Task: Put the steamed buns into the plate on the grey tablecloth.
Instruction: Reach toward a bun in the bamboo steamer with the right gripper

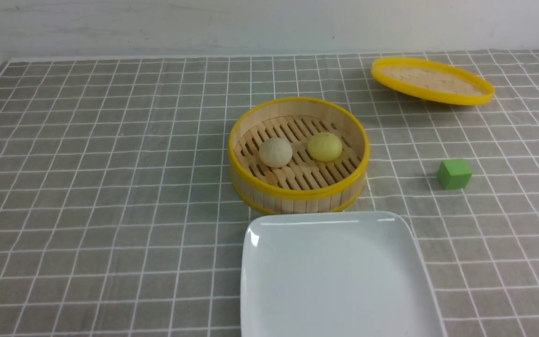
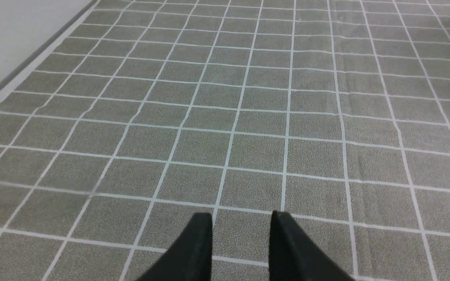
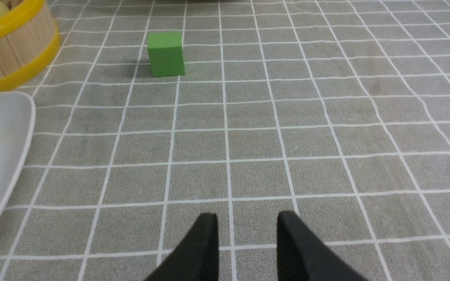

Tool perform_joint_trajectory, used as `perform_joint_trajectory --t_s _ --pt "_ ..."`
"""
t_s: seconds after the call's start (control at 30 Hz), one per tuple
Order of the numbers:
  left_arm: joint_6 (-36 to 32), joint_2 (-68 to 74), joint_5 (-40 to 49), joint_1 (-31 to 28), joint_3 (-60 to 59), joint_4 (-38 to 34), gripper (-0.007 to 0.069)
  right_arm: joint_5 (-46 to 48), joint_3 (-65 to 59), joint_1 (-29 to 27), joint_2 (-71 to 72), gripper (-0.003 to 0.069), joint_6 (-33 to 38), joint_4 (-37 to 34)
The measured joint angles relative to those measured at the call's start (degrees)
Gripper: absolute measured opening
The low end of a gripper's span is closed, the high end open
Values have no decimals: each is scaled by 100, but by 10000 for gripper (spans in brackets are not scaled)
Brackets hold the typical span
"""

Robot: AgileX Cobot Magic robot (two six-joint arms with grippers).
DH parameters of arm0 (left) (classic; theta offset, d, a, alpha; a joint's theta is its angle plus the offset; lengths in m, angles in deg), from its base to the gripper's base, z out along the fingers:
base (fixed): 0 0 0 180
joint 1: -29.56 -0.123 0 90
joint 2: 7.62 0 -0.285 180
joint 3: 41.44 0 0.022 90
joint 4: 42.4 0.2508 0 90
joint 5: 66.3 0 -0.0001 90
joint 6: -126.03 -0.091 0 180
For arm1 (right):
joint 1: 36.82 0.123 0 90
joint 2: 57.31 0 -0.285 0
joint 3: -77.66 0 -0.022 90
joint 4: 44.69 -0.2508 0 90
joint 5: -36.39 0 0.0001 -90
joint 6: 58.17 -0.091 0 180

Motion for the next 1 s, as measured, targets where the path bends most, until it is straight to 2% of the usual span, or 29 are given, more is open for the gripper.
perform_joint_trajectory --t_s 0.07,0.1,0.13,0.2,0.3,0.37,0.5,0.63,0.73,0.77,0.8,0.83,0.9,1.0 --pt "532 0 -45 0 0 -419 241 -43 -13 0 0 240 -492 -670" --pt "532 0 -46 0 -5 -570 241 -54 -13 0 0 240 -556 -757" --pt "1208 0 -83 0 -10 -1180 241 -77 -26 0 0 240 -1023 -1419" --pt "2032 0 -95 0 -18 -2004 241 -83 -49 0 0 240 -1631 -2316" --pt "3088 0 -124 0 -29 -2985 241 -96 -46 0 0 240 -2118 -3148" --pt "3556 0 -198 0 -29 -3251 241 -132 -46 0 0 240 -2244 -3490" --pt "3874 0 -307 0 -29 -3373 241 -190 -46 0 0 240 -2260 -3681" --pt "3850 0 -586 0 40 -3502 220 -401 206 0 0 207 -2022 -3592" --pt "2905 35 -253 0 905 -3327 132 -680 1500 0 -388 86 -907 -2850" --pt "2773 51 -218 0 972 -3299 110 -673 1500 0 -438 86 -907 -2796" --pt "2392 225 136 0 1374 -3209 62 -462 2194 0 -854 21 -504 -2403" --pt "2099 460 492 0 1687 -3132 33 -153 2613 0 -1222 -3 -292 -2124" --pt "1628 1177 1384 0 2191 -3039 5 788 3338 0 -2095 -12 -80 -1652" --pt "1050 2274 2679 0 2658 -3019 2 2398 4051 0 -3601 -7 15 -1255"
